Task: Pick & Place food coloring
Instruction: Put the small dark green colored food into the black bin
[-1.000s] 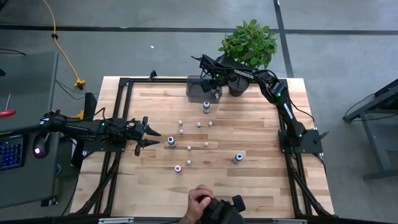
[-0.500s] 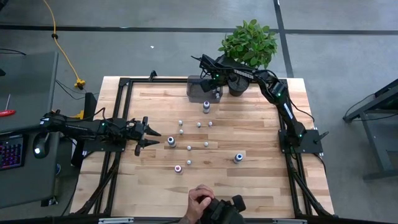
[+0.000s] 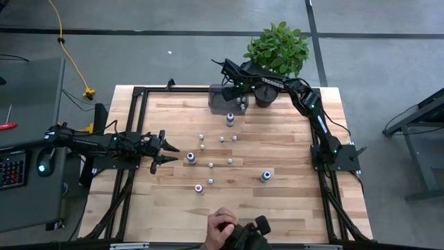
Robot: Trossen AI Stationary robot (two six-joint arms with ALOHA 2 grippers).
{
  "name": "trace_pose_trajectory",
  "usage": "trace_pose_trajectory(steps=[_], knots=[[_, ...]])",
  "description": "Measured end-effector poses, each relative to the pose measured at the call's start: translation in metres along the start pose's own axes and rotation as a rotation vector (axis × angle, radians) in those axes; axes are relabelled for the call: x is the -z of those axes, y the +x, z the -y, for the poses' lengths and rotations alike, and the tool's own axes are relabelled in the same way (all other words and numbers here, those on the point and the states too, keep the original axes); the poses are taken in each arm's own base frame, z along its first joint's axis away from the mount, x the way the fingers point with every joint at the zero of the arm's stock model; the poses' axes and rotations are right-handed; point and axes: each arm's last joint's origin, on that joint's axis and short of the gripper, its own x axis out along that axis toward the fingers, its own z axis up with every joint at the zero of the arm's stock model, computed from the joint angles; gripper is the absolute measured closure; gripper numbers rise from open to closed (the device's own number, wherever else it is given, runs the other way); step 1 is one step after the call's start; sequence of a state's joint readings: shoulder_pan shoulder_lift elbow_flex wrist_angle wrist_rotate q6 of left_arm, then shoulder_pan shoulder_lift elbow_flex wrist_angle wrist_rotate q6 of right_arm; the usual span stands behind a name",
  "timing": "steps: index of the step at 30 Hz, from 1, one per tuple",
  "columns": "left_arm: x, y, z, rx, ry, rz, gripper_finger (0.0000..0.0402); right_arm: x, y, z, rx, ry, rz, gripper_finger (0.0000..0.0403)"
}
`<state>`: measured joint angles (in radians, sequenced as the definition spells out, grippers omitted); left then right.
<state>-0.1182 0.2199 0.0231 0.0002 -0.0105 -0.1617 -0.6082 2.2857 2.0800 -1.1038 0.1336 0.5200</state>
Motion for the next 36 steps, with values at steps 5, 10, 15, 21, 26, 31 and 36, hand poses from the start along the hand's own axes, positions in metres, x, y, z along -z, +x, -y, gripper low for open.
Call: trace_pose_trajectory(steps=[5,10,15,21,26,31,36], knots=[[0.0,0.0,0.0,0.0,0.0,0.0,0.0238,-0.001,-0.008,-0.006,-0.013,-0.058,0.062,0.0272],[0.0,0.0,0.0,0.0,0.0,0.0,0.0238,0.0,-0.013,-0.023,-0.094,-0.13,0.118,0.0272],[0.0,0.0,0.0,0.0,0.0,0.0,0.0238,0.004,-0.018,-0.043,-0.219,-0.191,0.153,0.0272],[0.0,0.0,0.0,0.0,0.0,0.0,0.0238,0.009,-0.049,-0.057,-0.301,-0.26,0.246,0.0272],[0.0,0.0,0.0,0.0,0.0,0.0,0.0238,0.02,-0.085,-0.066,-0.344,-0.324,0.312,0.0272],[0.0,0.0,0.0,0.0,0.0,0.001,0.0238,0.044,-0.136,-0.071,-0.347,-0.407,0.386,0.0272],[0.0,0.0,0.0,0.0,0.0,0.001,0.0238,0.078,-0.179,-0.065,-0.272,-0.482,0.375,0.0272]])
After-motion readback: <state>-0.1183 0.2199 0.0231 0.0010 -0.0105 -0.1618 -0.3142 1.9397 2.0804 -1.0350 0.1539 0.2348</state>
